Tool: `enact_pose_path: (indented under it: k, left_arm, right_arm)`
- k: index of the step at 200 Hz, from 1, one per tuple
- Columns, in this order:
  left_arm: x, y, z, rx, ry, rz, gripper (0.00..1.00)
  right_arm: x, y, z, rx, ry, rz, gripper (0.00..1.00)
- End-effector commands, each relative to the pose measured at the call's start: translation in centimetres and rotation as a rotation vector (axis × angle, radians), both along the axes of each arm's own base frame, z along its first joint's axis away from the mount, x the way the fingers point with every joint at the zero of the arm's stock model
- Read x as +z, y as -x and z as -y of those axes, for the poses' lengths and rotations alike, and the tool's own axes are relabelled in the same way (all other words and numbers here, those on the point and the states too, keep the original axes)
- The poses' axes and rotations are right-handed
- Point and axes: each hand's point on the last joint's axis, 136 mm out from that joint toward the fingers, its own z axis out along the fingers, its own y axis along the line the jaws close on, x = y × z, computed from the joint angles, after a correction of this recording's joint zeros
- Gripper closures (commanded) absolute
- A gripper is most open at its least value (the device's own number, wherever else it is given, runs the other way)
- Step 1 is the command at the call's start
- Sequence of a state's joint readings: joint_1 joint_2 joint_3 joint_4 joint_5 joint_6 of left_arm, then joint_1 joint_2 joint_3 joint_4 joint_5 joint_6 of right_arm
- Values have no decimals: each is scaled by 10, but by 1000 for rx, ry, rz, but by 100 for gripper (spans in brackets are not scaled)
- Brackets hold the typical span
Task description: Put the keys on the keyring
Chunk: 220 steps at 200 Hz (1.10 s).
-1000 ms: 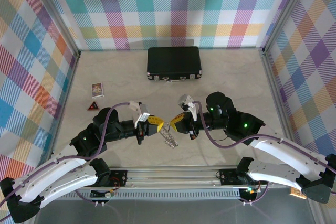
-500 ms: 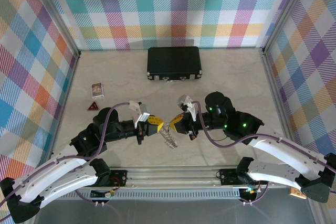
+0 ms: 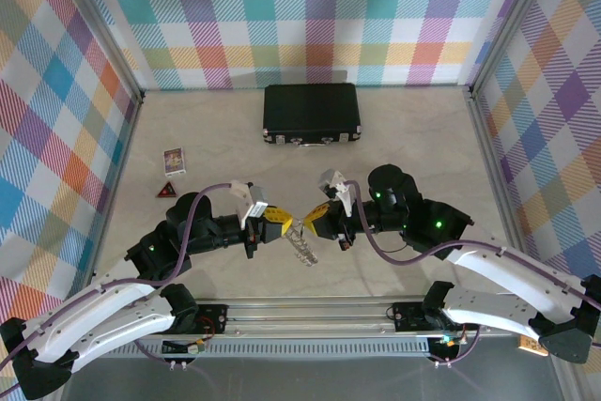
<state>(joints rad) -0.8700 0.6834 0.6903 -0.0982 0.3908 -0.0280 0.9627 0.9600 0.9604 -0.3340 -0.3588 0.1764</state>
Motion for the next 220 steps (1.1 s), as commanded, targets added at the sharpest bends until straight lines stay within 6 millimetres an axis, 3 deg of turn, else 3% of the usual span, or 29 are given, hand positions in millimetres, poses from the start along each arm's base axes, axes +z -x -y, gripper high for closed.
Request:
enact_pose_path:
  k: [1,220]
  left_arm:
    - [12,0,0,1,33,56,100]
    - [13,1,0,-4,38,55,100]
  right_arm:
    - [7,5,1,11,-28,0,100]
    - [4,2,-1,2,-23,-7,100]
